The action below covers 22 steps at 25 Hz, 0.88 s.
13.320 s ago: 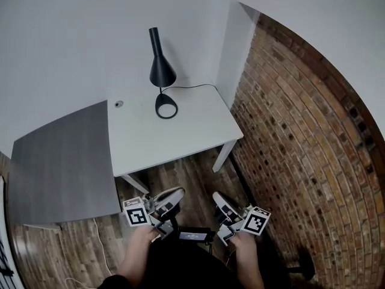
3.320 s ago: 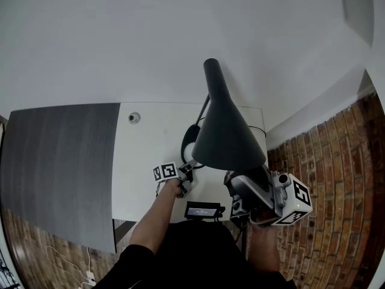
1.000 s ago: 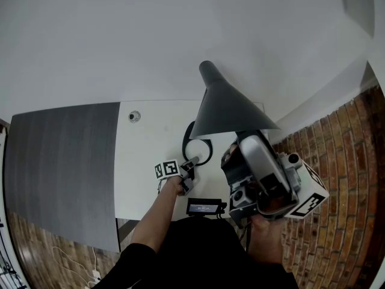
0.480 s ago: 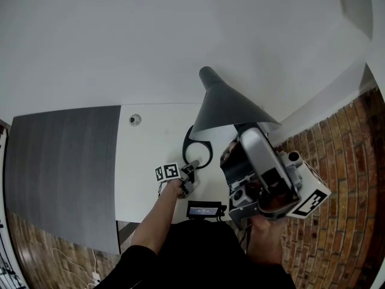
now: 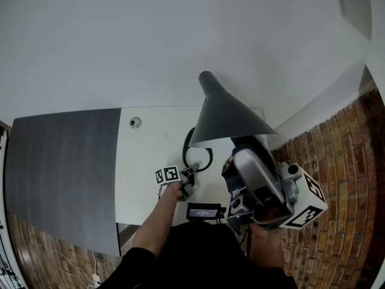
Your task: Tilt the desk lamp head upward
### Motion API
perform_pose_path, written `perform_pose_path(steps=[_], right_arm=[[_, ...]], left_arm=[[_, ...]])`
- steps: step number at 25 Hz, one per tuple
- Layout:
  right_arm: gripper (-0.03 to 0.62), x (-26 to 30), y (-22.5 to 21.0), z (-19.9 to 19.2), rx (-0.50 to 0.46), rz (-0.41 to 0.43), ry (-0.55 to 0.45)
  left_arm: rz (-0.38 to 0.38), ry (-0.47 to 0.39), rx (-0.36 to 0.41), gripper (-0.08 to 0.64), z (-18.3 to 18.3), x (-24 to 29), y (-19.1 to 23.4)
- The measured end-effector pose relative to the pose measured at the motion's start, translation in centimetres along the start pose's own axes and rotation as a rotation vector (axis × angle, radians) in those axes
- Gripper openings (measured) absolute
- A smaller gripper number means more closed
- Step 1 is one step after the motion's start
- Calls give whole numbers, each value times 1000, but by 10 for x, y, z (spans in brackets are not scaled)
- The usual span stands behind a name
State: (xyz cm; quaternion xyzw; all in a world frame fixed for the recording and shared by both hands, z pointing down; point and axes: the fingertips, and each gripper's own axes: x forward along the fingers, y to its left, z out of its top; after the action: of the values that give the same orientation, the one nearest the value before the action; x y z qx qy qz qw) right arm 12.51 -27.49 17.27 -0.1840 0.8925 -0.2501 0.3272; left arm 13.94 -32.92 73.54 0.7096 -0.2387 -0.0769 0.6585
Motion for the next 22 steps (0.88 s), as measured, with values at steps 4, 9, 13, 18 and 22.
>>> perform_pose_path(steps=[4, 9, 13, 18, 22], right_arm=[[114, -1, -13, -12, 5, -42, 25], [114, 13, -1, 0, -15, 1, 10], [114, 15, -5, 5, 21, -12, -12], [114, 18, -8, 8, 50, -18, -25], [114, 19, -7, 9, 78, -20, -38]], left_arm=[[1, 1, 2, 11, 1, -1, 1], [1, -2, 0, 11, 1, -2, 0], [6, 0, 2, 11, 0, -1, 1], [18, 13, 10, 11, 0, 0, 1], [17, 16, 12, 11, 0, -1, 1]])
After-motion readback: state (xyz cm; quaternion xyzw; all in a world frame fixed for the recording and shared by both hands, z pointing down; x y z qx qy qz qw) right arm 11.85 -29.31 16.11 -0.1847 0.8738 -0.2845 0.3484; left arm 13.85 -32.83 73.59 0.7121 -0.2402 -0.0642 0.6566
